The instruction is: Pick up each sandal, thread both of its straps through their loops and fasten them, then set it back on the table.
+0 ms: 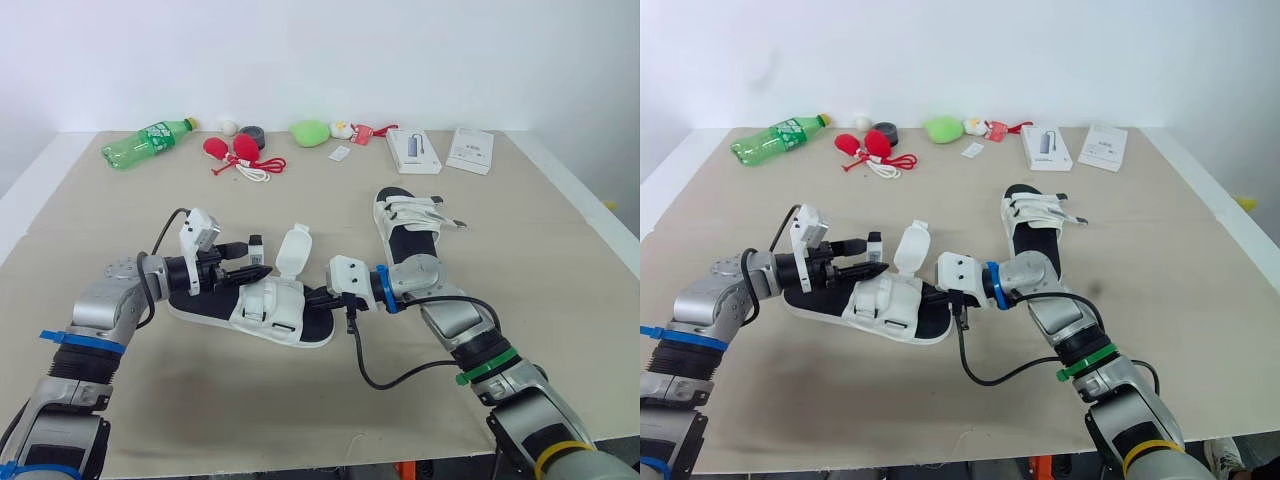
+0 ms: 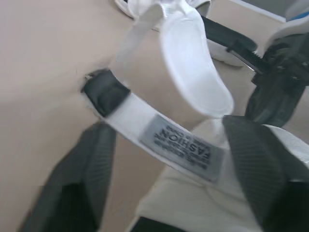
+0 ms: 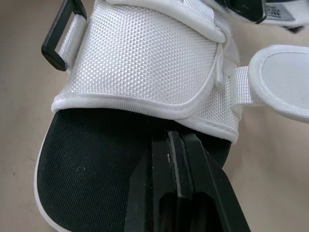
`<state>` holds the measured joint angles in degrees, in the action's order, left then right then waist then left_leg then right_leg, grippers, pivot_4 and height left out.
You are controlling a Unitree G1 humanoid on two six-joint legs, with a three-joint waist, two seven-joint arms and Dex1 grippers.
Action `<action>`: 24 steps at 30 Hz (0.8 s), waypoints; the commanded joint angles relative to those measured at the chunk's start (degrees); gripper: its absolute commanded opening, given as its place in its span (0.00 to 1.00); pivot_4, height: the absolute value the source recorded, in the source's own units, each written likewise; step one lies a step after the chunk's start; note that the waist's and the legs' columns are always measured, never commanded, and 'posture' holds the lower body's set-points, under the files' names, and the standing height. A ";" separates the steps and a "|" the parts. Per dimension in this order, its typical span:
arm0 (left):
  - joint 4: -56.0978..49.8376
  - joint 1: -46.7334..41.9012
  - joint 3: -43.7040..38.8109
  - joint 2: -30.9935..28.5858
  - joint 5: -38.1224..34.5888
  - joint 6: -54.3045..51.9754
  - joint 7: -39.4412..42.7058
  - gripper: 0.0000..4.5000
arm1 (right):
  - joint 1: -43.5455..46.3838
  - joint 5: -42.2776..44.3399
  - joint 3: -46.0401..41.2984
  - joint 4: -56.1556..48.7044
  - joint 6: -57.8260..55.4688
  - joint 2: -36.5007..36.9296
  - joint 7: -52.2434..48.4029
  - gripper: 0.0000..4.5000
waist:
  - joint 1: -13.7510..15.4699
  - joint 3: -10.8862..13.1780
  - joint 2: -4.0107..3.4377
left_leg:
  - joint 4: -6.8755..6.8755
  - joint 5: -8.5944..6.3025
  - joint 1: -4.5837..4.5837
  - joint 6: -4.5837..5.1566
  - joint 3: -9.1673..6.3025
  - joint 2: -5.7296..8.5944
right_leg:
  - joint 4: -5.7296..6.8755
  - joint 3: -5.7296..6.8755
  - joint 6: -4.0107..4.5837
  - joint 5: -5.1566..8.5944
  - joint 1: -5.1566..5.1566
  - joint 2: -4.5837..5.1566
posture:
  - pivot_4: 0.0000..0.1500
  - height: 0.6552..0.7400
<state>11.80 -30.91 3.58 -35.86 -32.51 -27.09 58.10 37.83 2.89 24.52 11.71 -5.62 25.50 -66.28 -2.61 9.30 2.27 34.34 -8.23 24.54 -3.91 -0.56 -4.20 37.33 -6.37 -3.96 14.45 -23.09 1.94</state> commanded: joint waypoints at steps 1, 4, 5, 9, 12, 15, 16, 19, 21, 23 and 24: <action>-0.51 -2.42 -1.56 1.49 -0.48 0.62 2.05 0.99 | -1.57 -3.61 1.83 2.47 -1.07 1.32 -0.01 0.00 | -0.01 0.00 0.00 | 0.00 0.00 0.00 0.00 0.00 0.00 | 0.00 0.00 0.00 0.00 0.00 0.00 | 1.00 1.00; 0.66 -3.73 -1.59 2.38 -0.13 -0.08 3.06 0.99 | -1.65 -3.77 1.89 2.67 -0.85 1.44 0.11 0.00 | -0.05 0.00 0.00 | 0.00 0.00 0.01 0.00 0.00 0.00 | 0.00 0.00 0.00 0.00 0.00 -0.01 | 1.00 1.00; 1.37 -4.24 -1.65 2.34 0.33 -0.03 3.25 0.99 | -1.61 -3.80 1.92 2.69 -0.86 1.43 0.17 0.00 | -0.06 0.00 0.00 | -0.01 0.00 0.02 0.00 0.00 0.00 | 0.00 0.00 -0.01 0.00 0.00 -0.01 | 1.00 1.00; 5.03 -5.63 -2.42 0.24 3.15 1.87 4.16 0.99 | -1.51 -3.76 1.77 2.69 -1.13 1.28 0.50 0.00 | -0.08 0.00 0.00 | 0.00 0.00 0.02 0.00 -0.02 0.00 | 0.00 0.00 -0.01 -0.01 -0.01 -0.02 | 1.00 1.00; 9.39 -6.93 -3.38 -1.50 6.56 6.71 4.18 0.99 | -1.65 -3.70 1.57 2.67 -1.12 1.47 0.53 0.00 | -0.08 0.00 0.00 | -0.01 0.00 0.03 0.00 -0.03 0.00 | 0.00 0.00 -0.01 -0.01 -0.02 -0.03 | 1.00 1.00; 12.77 -8.72 -4.73 -2.27 7.85 9.10 4.10 0.99 | -1.96 -3.73 1.52 2.55 -1.12 1.64 0.55 0.00 | -0.06 0.00 0.01 | 0.00 0.01 0.04 -0.01 -0.05 0.00 | 0.00 0.00 0.00 -0.01 -0.03 -0.04 | 1.00 1.00; 13.28 -9.16 -5.10 -2.32 7.85 9.49 4.19 0.93 | -2.02 -3.74 1.52 2.47 -1.16 1.67 0.54 0.00 | -0.05 0.00 0.01 | 0.00 0.01 0.04 -0.01 -0.05 0.00 | 0.00 0.00 0.00 -0.01 -0.03 -0.04 | 1.00 1.00; 10.54 -9.66 -6.75 -1.79 5.01 6.42 5.99 0.73 | -1.89 -3.79 1.50 2.59 -1.26 1.62 0.45 0.00 | -0.01 0.00 0.01 | 0.00 0.01 0.08 -0.01 -0.06 0.00 | 0.00 0.00 0.00 -0.01 -0.03 -0.04 | 1.00 1.00; 8.02 -9.25 -6.66 -1.30 3.25 3.09 7.29 0.56 | -1.70 -3.85 1.49 2.87 -1.21 1.54 0.44 0.00 | -0.02 0.00 0.01 | -0.01 0.01 0.08 -0.01 -0.06 0.00 | 0.00 0.00 0.00 -0.01 -0.04 -0.04 | 1.00 1.00; 5.86 -8.27 -5.61 -1.35 2.36 0.17 9.27 0.38 | -1.51 -3.92 1.50 3.13 -1.12 1.48 0.45 0.00 | -0.05 0.00 0.01 | 0.00 0.01 0.11 -0.01 -0.07 0.00 | 0.00 0.00 -0.01 -0.01 -0.04 -0.05 | 1.00 1.00; 4.92 -7.75 -4.94 -1.50 1.76 -2.09 10.36 0.28 | -1.40 -3.97 1.51 3.32 -1.04 1.43 0.48 0.00 | -0.08 0.00 0.01 | 0.00 0.01 0.11 -0.01 -0.07 0.00 | 0.00 0.00 -0.01 -0.01 -0.04 -0.05 | 1.00 1.00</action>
<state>19.50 -39.01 -1.66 -37.00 -29.15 -26.49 66.52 37.71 2.70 24.43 11.56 -5.12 25.52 -66.03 -2.69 9.31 2.28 34.34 -8.22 24.64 -3.92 -0.64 -4.20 37.33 -6.37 -3.97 14.43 -23.13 1.89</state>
